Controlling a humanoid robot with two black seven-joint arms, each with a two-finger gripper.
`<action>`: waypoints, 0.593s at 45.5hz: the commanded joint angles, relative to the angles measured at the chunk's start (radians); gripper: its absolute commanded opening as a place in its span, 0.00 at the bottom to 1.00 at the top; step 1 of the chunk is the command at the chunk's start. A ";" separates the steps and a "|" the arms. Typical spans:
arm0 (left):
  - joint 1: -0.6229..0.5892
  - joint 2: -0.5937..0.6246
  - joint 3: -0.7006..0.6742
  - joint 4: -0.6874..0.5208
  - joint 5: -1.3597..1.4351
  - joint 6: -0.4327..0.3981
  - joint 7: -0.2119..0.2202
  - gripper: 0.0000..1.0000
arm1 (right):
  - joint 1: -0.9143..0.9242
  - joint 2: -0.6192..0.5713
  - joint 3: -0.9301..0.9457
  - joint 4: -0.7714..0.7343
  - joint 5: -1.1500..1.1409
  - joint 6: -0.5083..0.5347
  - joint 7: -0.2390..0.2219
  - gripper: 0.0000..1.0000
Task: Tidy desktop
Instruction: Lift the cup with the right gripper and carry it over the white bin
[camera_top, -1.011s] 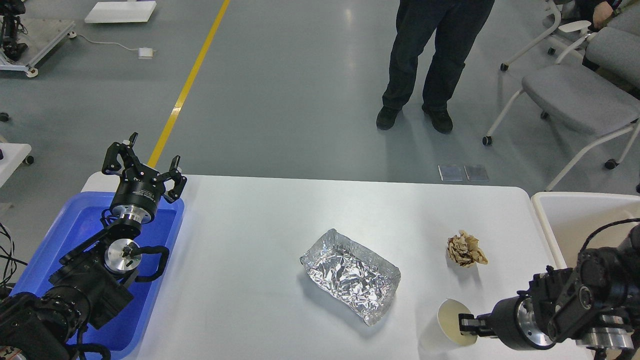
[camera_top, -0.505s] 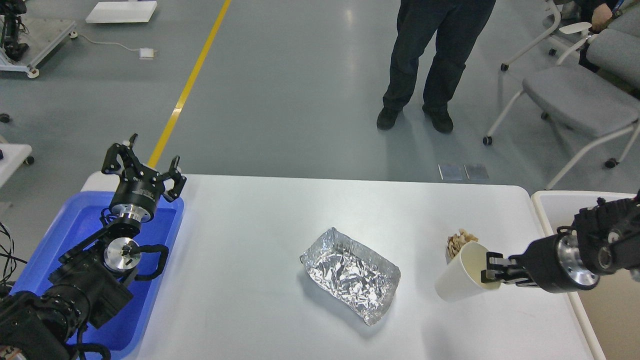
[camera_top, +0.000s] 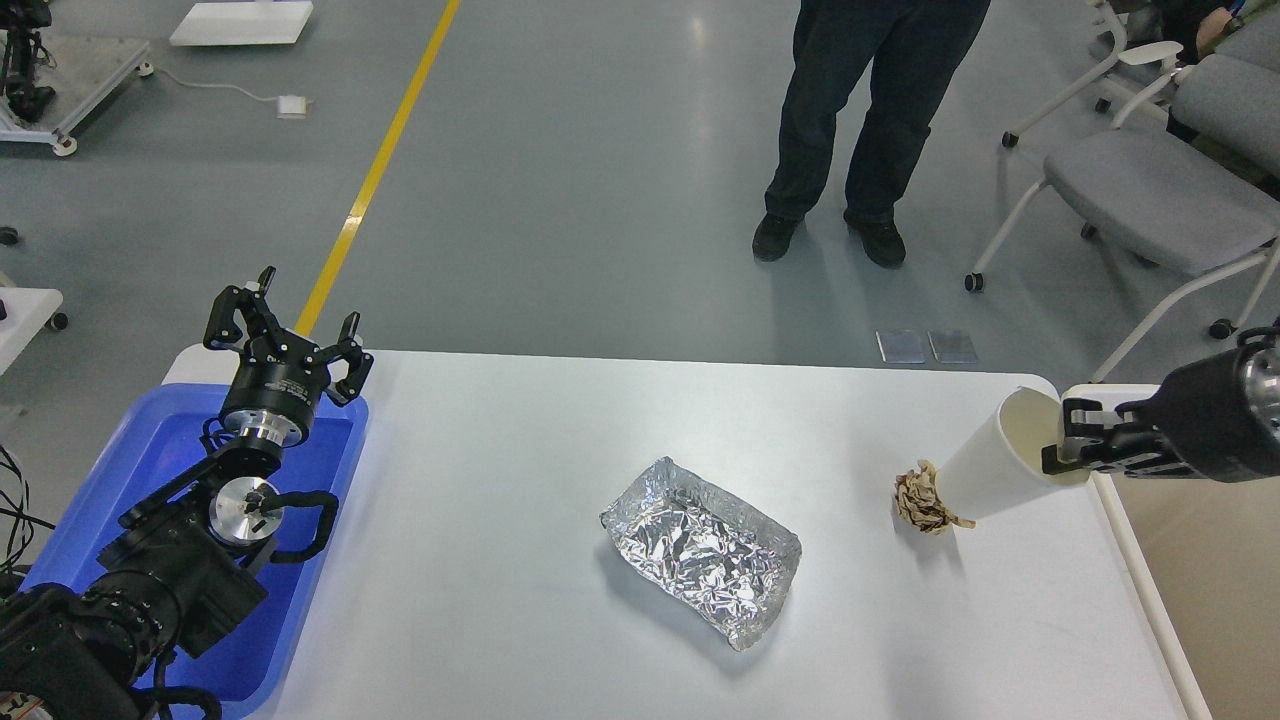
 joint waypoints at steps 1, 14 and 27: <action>0.000 0.000 0.000 0.000 0.000 0.000 0.000 1.00 | 0.055 -0.038 -0.048 -0.078 0.009 0.020 -0.001 0.00; 0.000 0.000 0.000 0.000 0.000 0.000 0.000 1.00 | 0.009 -0.132 -0.045 -0.228 0.242 -0.029 -0.021 0.00; 0.000 0.000 0.000 0.000 0.000 0.000 0.000 1.00 | -0.268 -0.343 0.200 -0.351 0.489 -0.282 -0.024 0.00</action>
